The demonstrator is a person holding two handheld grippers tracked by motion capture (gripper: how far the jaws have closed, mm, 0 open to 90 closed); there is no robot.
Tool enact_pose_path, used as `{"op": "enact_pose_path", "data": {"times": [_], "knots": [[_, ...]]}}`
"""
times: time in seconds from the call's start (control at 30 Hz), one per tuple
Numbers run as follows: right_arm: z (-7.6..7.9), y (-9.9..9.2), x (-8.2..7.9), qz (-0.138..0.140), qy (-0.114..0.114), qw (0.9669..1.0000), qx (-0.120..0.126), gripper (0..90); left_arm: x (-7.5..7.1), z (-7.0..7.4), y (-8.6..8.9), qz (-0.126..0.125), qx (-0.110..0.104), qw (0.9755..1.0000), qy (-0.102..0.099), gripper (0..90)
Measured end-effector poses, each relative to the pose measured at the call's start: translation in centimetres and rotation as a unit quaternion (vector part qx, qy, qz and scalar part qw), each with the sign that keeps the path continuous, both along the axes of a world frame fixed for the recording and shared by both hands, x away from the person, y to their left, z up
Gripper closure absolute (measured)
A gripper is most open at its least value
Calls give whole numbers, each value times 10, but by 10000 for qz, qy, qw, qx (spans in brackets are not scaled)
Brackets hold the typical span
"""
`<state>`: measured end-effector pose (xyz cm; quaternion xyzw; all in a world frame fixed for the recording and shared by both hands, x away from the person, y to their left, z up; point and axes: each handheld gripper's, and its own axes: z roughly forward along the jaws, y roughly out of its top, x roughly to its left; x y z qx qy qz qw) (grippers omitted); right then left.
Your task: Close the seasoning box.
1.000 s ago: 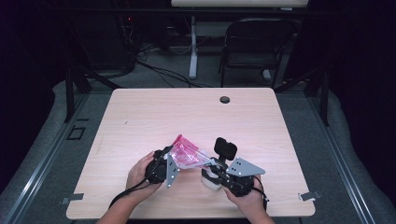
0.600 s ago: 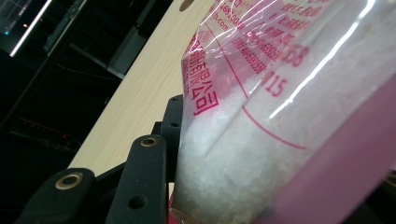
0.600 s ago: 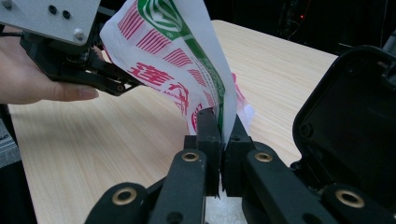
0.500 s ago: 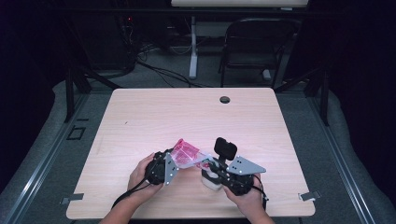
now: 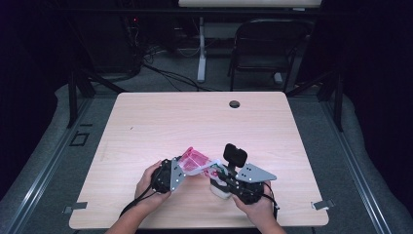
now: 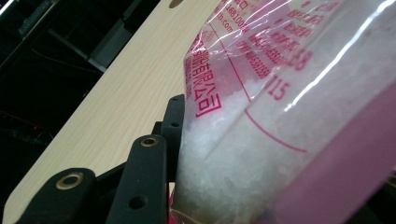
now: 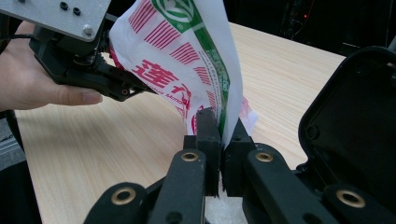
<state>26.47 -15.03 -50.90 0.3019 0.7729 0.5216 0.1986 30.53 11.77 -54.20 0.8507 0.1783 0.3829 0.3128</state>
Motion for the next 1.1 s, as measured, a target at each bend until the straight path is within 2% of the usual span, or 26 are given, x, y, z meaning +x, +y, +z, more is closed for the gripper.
{"op": "enact_pose_path", "data": {"times": [0.17,0.33,0.7,0.87,1.1], "knots": [[0,0,0,4,3,10000,13,879,0,0,0,10,-49,10000,59,669],[0,1,0,3,4,10000,41,878,1,-2,0,17,-156,9996,220,671],[-1,2,0,8,11,10000,29,874,3,-7,0,15,-347,9984,439,672],[-2,2,1,27,35,10000,29,869,3,-9,0,-1,-340,9983,479,672],[-3,2,2,34,49,10000,-14,847,4,-16,-1,-14,-453,9968,664,673]]}}
